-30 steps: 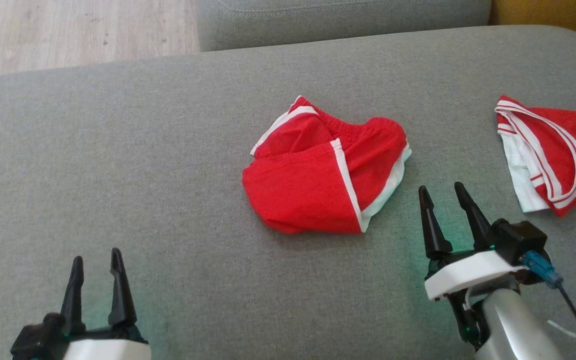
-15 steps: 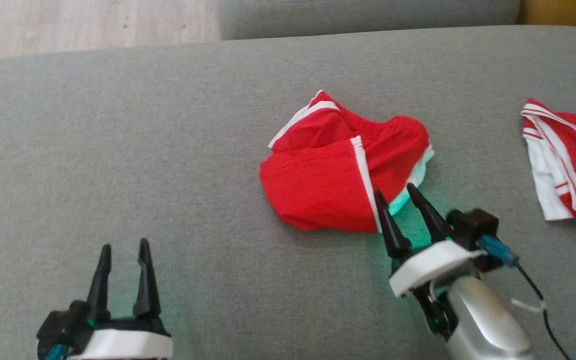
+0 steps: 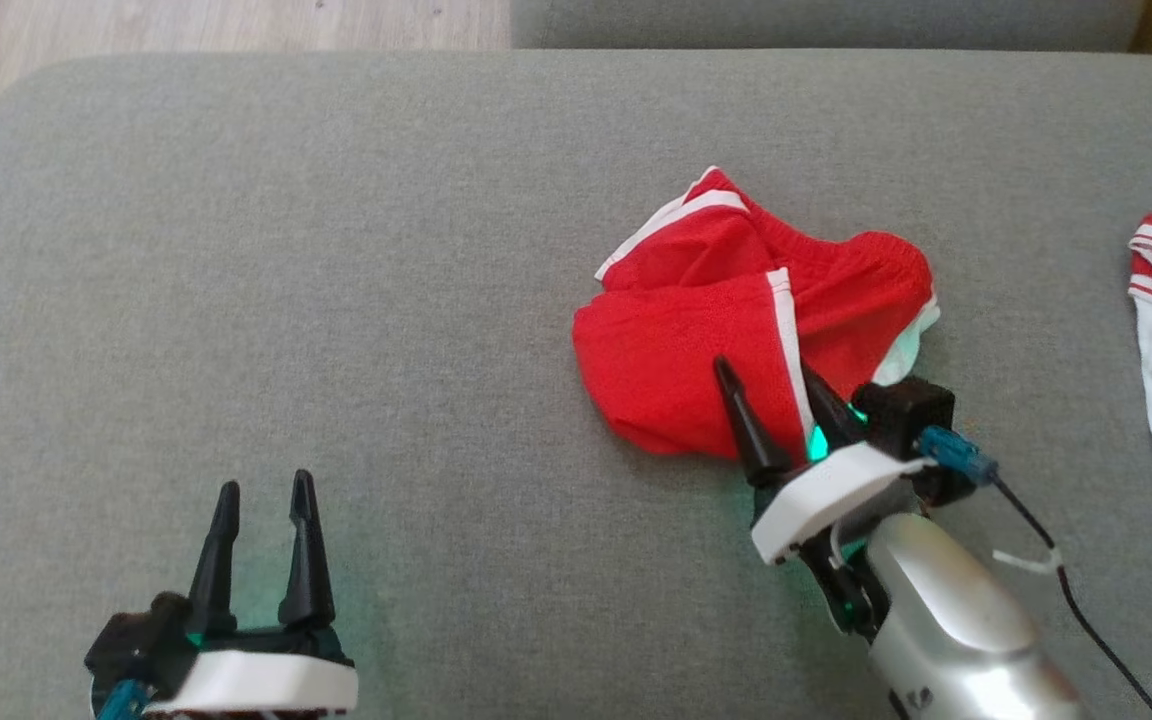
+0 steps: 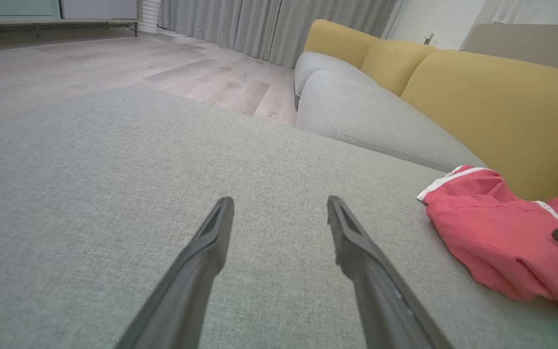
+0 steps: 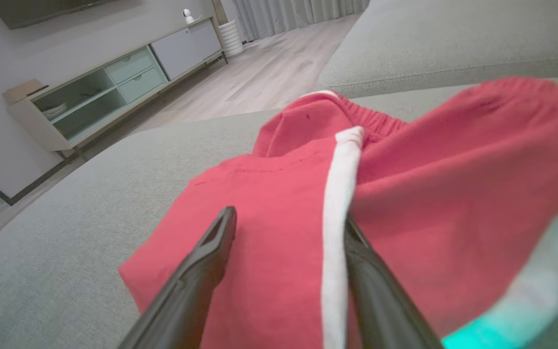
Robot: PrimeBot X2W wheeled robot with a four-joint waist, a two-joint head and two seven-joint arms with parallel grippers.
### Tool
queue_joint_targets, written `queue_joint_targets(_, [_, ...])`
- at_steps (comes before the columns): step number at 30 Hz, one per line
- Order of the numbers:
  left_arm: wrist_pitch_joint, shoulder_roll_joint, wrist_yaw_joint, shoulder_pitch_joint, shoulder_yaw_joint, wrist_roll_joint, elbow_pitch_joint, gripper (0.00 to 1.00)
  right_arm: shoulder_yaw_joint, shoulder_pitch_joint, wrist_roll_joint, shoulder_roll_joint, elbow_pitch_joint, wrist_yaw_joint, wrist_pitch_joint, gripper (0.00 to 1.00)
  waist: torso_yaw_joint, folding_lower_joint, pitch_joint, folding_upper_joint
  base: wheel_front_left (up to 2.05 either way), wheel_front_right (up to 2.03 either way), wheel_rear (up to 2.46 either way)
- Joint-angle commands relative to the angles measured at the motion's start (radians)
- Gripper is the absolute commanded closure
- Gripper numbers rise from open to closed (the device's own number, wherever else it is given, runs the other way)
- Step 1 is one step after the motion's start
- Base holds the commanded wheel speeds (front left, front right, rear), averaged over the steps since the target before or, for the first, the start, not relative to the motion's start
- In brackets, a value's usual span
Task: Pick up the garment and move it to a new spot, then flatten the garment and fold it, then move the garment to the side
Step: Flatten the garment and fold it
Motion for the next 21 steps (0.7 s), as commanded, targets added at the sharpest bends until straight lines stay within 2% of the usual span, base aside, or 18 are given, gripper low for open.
queue_joint_targets(1, [-0.005,0.002,-0.005,-0.031,0.027,-0.003,-0.026,0.0,0.02,-0.03,0.008,0.006,-0.025,-0.001,-0.007,0.13,0.003,-0.0001,0.005,-0.0001,0.0,0.0,0.0])
queue_joint_targets(3, [-0.005,0.002,-0.005,-0.036,0.027,-0.002,-0.024,0.0,0.028,-0.04,0.005,0.006,-0.027,-0.001,-0.007,0.28,0.008,-0.0001,0.013,-0.0001,0.0,0.0,0.0])
queue_joint_targets(4, [-0.005,0.002,-0.005,-0.039,0.028,-0.002,-0.022,0.0,0.032,-0.043,0.004,0.006,-0.032,-0.001,-0.007,0.51,0.009,-0.0001,0.016,-0.0001,0.0,0.0,0.0])
queue_joint_targets(5, [-0.005,0.002,-0.005,-0.04,0.029,-0.001,-0.021,0.0,0.036,-0.045,0.001,0.006,-0.038,-0.001,-0.007,0.65,0.011,-0.0001,0.017,-0.0001,0.0,0.0,0.0])
queue_joint_targets(6, [-0.005,0.002,-0.005,-0.039,0.032,-0.002,-0.02,0.0,0.04,-0.044,0.001,0.006,-0.045,-0.001,-0.007,0.89,0.011,-0.0001,0.016,-0.0001,0.0,0.0,0.0])
queue_joint_targets(7, [-0.005,0.002,-0.005,-0.037,0.036,-0.003,-0.02,0.0,0.044,-0.042,0.001,0.006,-0.056,-0.001,-0.007,1.0,0.011,-0.0001,0.015,-0.0001,0.0,0.0,0.0])
queue_joint_targets(13, [-0.005,0.002,-0.006,-0.033,0.03,-0.012,-0.018,0.0,0.107,-0.042,0.004,0.006,-0.15,-0.001,-0.007,1.0,0.017,-0.0001,0.016,-0.0001,0.0,0.0,0.0])
queue_joint_targets(21, [-0.005,0.002,-0.004,-0.042,-0.004,-0.028,-0.017,0.0,0.308,-0.114,0.041,0.006,-0.207,-0.001,-0.007,1.0,0.073,-0.0001,0.016,-0.0001,0.0,0.0,0.0])
